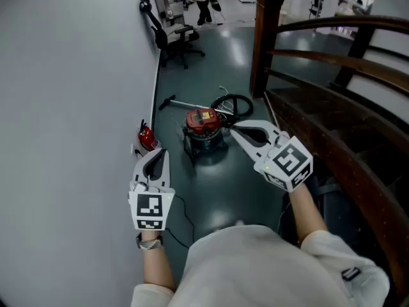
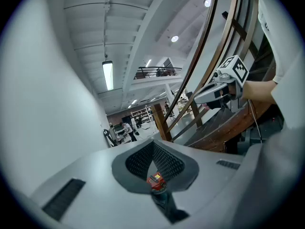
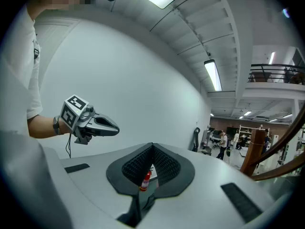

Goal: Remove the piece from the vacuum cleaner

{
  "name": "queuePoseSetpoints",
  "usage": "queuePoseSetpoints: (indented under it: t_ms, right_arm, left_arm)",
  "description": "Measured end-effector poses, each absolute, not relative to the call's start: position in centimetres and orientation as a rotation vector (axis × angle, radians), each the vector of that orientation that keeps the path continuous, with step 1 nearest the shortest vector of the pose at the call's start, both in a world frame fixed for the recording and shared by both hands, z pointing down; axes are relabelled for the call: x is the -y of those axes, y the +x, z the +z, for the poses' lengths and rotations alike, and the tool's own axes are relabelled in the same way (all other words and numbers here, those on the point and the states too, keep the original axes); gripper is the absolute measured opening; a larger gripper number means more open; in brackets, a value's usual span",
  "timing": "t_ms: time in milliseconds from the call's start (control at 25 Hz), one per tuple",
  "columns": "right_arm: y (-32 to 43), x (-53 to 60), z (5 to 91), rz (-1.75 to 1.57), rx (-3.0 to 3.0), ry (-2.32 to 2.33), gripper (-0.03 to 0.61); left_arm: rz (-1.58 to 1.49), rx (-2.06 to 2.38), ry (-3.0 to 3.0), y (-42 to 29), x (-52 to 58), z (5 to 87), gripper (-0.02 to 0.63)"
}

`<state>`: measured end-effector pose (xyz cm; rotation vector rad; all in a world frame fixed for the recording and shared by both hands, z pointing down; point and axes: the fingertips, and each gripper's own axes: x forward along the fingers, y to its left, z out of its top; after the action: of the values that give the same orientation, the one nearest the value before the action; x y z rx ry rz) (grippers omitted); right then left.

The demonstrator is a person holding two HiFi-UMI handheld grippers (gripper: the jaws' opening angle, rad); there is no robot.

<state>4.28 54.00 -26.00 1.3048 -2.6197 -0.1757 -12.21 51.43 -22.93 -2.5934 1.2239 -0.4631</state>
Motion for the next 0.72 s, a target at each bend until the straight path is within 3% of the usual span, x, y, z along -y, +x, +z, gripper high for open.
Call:
queuePoseSetpoints:
  t_ms: [720]
  right_arm:
    - [5.7, -52.9, -26.3, -0.061, 2.754, 1.25, 0.029]
  left_arm:
    - [-0.499, -1.228, -2.596, -9.6, -51.2, -22.4, 0.0]
